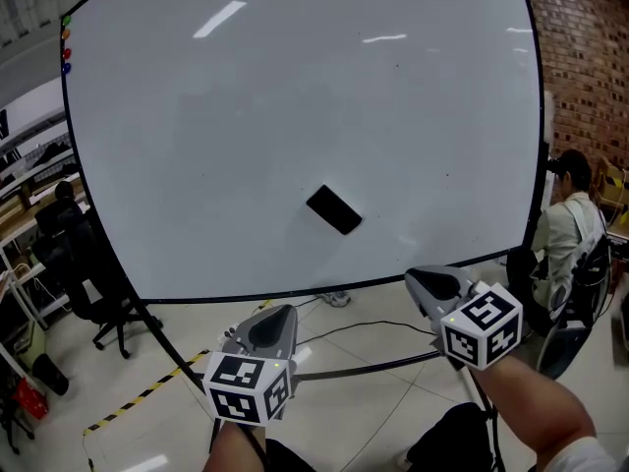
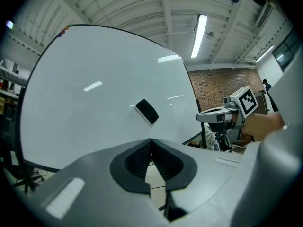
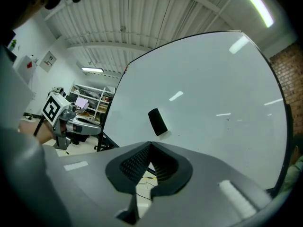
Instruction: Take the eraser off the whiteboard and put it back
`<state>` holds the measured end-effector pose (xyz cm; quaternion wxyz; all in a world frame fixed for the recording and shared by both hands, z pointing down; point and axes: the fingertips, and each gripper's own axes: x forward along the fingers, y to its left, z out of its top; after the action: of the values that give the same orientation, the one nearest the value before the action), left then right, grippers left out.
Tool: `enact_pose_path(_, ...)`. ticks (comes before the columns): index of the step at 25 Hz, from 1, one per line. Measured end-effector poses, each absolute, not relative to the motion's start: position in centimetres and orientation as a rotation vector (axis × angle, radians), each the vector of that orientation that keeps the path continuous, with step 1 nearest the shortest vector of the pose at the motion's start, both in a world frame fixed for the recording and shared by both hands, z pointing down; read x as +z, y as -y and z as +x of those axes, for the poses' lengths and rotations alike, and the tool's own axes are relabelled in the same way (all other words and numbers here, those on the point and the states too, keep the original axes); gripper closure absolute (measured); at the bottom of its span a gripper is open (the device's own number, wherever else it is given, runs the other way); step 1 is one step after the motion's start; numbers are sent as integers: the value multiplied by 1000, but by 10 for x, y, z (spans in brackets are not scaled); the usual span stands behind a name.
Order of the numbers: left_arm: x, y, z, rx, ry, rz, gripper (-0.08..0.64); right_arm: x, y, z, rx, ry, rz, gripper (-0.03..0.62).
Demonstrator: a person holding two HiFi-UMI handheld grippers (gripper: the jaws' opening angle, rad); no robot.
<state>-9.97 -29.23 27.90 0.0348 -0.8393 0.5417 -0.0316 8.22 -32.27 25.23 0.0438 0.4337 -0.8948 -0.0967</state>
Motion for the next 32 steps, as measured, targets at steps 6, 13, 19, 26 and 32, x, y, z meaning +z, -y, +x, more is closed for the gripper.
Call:
enact_pose_path(6,287,265,-106,-128,-1716,-2569,543,252,296,93,-247,2749,1339,591)
enact_pose_path(13,271,220,-112,-63,-1749,-2527,543,243,243,107,-266,2767,1371,591)
enact_pose_path(19,269,211,-111,-82,-1746,-2492,543,254,236,117,-221,2768,1411,591)
enact_pose_path(26,277,222,-113,-95,-1763,-2495,543,265,250,122,-181,2758,1419,591)
enact_pose_path(32,281,225,-115,-102,-1766,-2505,543,268,252,127,-154,2744,1429,591)
